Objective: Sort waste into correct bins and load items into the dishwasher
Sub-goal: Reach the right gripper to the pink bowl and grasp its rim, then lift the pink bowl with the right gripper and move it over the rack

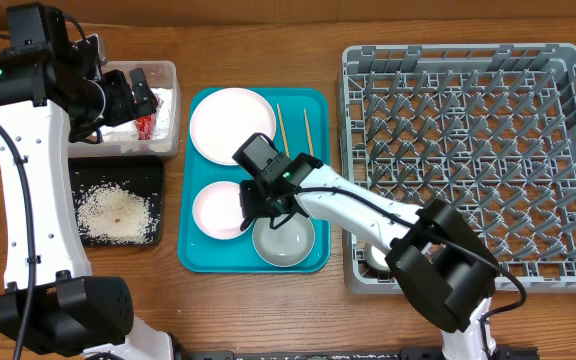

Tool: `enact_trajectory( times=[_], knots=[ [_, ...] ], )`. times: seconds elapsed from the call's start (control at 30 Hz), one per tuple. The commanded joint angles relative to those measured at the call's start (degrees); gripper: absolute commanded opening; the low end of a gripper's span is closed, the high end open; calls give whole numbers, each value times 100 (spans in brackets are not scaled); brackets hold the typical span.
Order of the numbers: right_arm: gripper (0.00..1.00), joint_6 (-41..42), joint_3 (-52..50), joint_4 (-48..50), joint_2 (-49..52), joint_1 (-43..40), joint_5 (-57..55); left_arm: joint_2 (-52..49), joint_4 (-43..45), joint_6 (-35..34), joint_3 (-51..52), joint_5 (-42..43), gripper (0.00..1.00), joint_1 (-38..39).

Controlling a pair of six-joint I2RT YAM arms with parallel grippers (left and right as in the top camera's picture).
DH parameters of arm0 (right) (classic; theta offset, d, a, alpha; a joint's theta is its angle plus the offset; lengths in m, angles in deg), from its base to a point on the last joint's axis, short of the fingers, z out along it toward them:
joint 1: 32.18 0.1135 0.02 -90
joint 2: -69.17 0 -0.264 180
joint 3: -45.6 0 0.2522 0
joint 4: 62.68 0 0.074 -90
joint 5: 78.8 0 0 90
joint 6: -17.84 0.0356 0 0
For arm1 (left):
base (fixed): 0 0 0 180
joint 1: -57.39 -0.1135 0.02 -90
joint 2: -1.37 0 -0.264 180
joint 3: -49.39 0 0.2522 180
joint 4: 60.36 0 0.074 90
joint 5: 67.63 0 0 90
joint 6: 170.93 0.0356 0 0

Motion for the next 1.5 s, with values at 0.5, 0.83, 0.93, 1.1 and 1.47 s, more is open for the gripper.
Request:
enact_trajectory(
  times=[0.5, 0.83, 0.93, 1.1, 1.47],
  knots=[
    [4, 28, 179, -1729, -2433, -802, -4096, 107, 9, 68, -116, 68, 100, -22],
    [4, -369, 116, -1639, -2284, -896, -8229, 107, 11, 68, -116, 68, 100, -22],
    [4, -1217, 116, -925, -2094, -1060, -8494, 107, 9, 68, -116, 66, 100, -22],
    [4, -2789, 116, 494, -1521, -1532, -8496, 107, 11, 68, -116, 68, 100, -22],
    [4, -3821, 116, 1473, -610, -2090, -7886, 107, 11, 68, -116, 68, 100, -22]
  ],
)
